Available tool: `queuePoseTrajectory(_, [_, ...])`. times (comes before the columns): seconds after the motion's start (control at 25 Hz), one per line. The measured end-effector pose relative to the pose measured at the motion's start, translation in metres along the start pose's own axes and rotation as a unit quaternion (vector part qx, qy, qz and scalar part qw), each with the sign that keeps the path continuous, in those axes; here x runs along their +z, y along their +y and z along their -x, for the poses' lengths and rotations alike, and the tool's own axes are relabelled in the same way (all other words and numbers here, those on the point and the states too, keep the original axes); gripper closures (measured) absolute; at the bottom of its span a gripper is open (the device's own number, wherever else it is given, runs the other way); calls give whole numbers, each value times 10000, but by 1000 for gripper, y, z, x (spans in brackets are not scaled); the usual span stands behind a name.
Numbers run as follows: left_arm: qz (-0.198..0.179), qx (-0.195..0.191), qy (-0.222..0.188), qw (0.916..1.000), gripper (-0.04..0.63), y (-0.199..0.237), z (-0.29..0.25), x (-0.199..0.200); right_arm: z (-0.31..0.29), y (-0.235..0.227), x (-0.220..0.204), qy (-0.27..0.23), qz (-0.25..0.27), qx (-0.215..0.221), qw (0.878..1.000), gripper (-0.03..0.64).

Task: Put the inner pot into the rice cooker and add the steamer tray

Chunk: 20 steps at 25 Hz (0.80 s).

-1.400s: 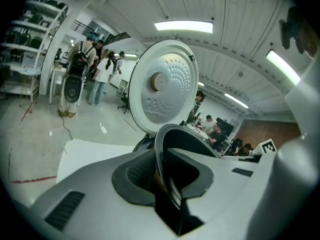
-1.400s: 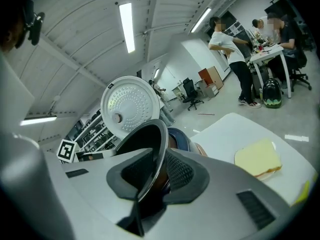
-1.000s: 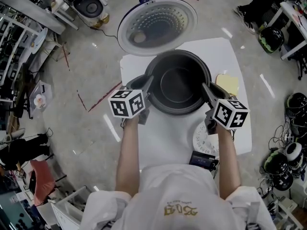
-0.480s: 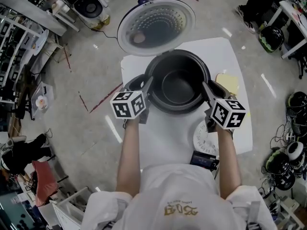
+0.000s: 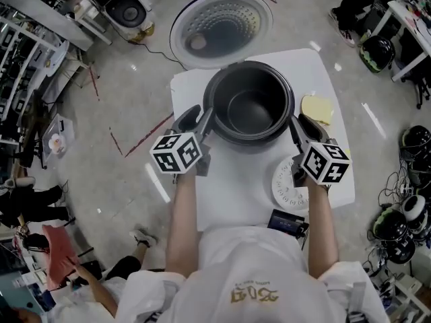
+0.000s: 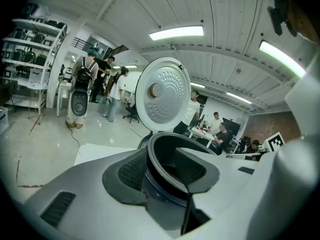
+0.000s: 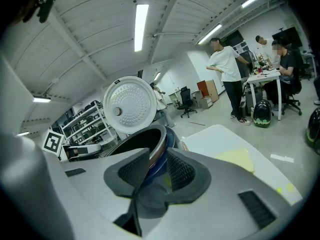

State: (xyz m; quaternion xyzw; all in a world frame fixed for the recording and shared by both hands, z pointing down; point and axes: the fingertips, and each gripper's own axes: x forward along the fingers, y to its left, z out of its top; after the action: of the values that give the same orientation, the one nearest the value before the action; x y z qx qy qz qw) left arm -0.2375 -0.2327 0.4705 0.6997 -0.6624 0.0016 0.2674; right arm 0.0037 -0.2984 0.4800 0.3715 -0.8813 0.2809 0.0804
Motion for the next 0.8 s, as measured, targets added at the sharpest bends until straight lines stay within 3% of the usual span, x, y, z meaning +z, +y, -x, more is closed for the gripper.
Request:
queuePoseTrajectory(0.12, [12, -73, -34, 10000, 431, -1, 22, -6, 17, 6, -9, -46, -60, -167, 9998, 495])
queuePoseTrajectory(0.8, [198, -1272, 339, 9911, 431, -49, 97, -78, 144, 22, -106, 78, -350, -1437, 9890, 494])
